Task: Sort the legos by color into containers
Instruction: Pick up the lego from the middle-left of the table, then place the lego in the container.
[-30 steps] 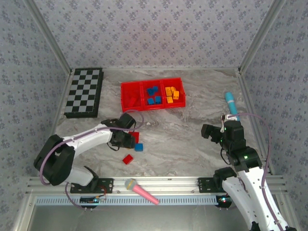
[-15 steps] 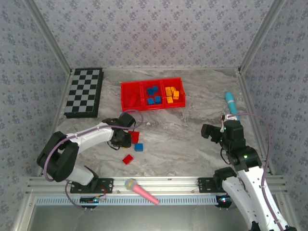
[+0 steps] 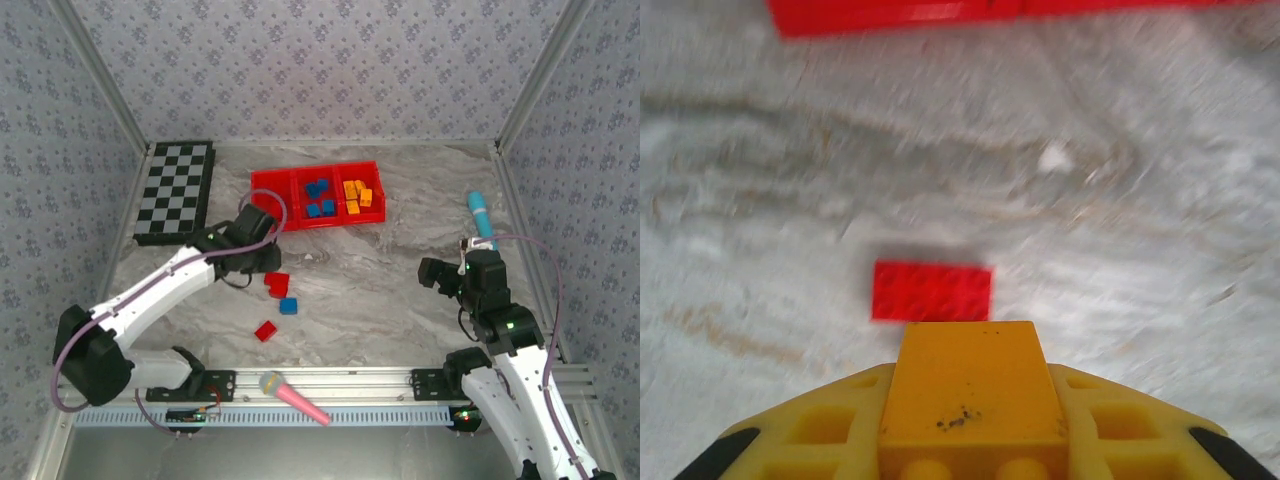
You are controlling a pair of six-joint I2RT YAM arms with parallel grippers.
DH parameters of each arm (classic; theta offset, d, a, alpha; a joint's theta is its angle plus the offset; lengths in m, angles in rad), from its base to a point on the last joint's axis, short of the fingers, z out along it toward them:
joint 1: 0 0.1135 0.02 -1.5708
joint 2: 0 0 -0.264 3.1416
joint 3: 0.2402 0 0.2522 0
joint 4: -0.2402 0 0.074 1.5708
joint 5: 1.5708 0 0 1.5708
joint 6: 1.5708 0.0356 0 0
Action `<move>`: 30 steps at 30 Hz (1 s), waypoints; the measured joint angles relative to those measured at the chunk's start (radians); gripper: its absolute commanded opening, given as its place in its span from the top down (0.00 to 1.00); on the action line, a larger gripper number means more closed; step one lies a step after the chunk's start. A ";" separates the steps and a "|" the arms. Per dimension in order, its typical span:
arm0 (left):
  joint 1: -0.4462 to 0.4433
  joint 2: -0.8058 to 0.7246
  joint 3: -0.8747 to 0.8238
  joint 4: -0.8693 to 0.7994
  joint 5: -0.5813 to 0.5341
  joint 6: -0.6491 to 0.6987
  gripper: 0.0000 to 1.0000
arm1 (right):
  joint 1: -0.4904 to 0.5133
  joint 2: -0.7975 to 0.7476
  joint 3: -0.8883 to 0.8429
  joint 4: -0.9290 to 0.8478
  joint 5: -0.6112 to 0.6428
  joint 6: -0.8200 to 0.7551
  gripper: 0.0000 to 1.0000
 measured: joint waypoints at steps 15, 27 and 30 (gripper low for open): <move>-0.019 0.784 0.877 0.098 0.065 0.063 0.76 | 0.000 -0.015 0.000 -0.001 0.000 0.000 0.01; -0.050 1.191 1.411 0.081 0.044 0.094 0.55 | 0.003 -0.015 0.000 -0.001 0.001 0.000 0.01; -0.050 1.226 1.433 0.080 0.022 0.094 0.41 | 0.003 -0.015 0.000 -0.001 0.001 0.000 0.01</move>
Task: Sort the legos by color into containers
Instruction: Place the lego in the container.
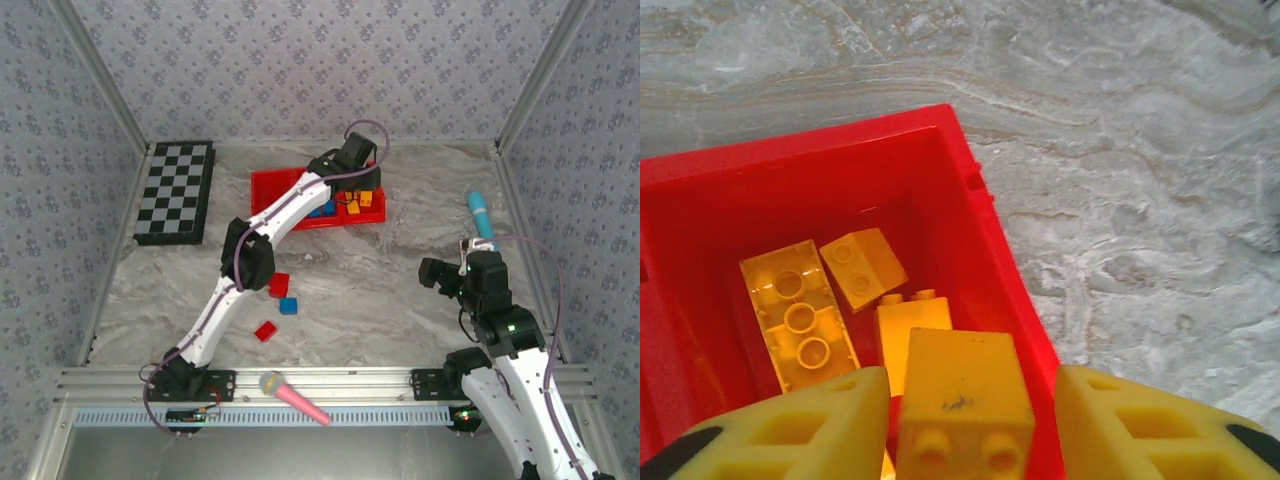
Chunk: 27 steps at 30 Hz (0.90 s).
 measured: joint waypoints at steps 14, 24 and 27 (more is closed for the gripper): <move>-0.002 -0.079 -0.086 -0.021 -0.069 0.077 0.00 | 0.002 0.000 0.000 0.000 0.000 0.000 0.01; -0.015 -0.716 -0.880 0.109 -0.103 0.112 0.00 | 0.004 0.000 0.000 0.000 -0.001 0.000 0.01; -0.019 -0.859 -1.065 0.109 -0.119 0.089 0.00 | 0.004 0.000 0.000 0.000 -0.002 0.000 0.00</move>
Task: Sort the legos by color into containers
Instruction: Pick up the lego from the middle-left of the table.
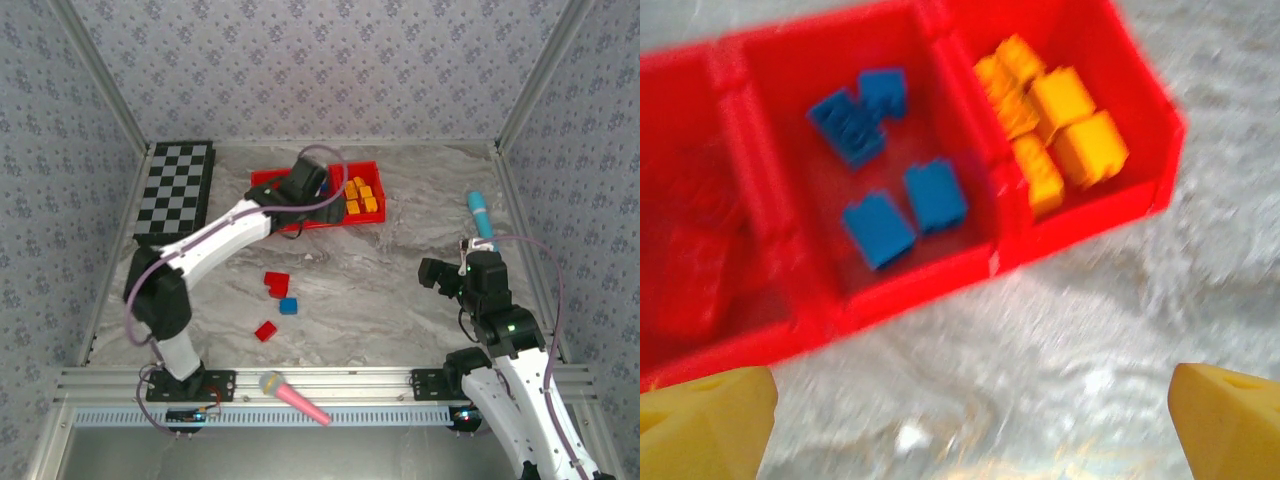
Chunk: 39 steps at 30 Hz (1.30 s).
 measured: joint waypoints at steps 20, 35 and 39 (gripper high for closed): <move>-0.183 -0.261 -0.595 -0.109 -0.044 -0.414 0.33 | 0.000 0.032 0.000 0.003 -0.021 0.000 0.01; -0.218 -0.193 -0.626 -0.032 -0.051 -0.571 0.31 | 0.001 0.027 0.000 0.004 -0.021 0.000 0.00; -0.218 -0.146 -0.631 -0.006 -0.036 -0.588 0.37 | 0.001 0.027 0.000 0.004 -0.022 0.000 0.01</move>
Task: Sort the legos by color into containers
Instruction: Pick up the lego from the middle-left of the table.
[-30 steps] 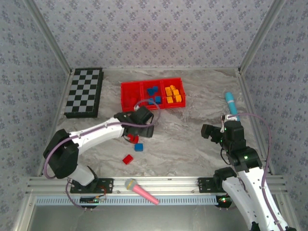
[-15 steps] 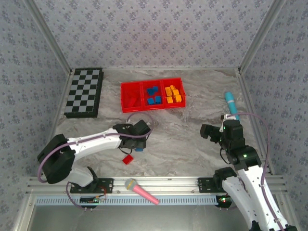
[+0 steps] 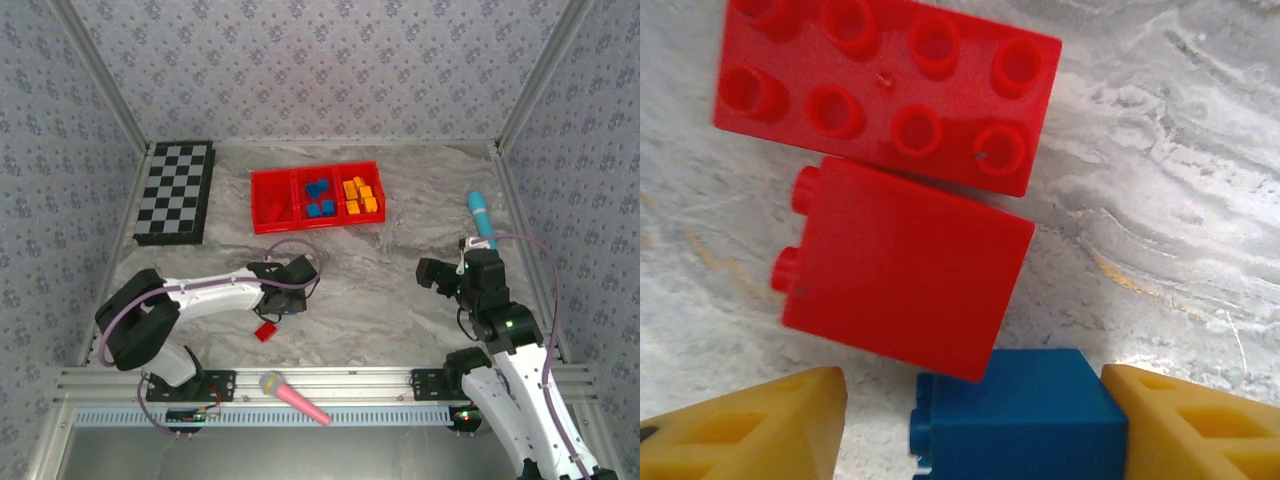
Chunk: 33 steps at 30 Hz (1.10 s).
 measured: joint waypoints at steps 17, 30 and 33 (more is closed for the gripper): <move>0.004 0.021 -0.003 0.013 0.007 -0.023 0.67 | 0.002 0.000 0.000 0.000 0.000 0.000 0.01; 0.068 -0.028 0.332 -0.069 -0.059 0.164 0.64 | 0.002 0.000 0.000 0.000 0.000 0.000 0.01; 0.123 0.081 0.484 -0.074 -0.070 0.256 0.65 | 0.002 0.000 0.000 0.000 0.000 0.000 0.01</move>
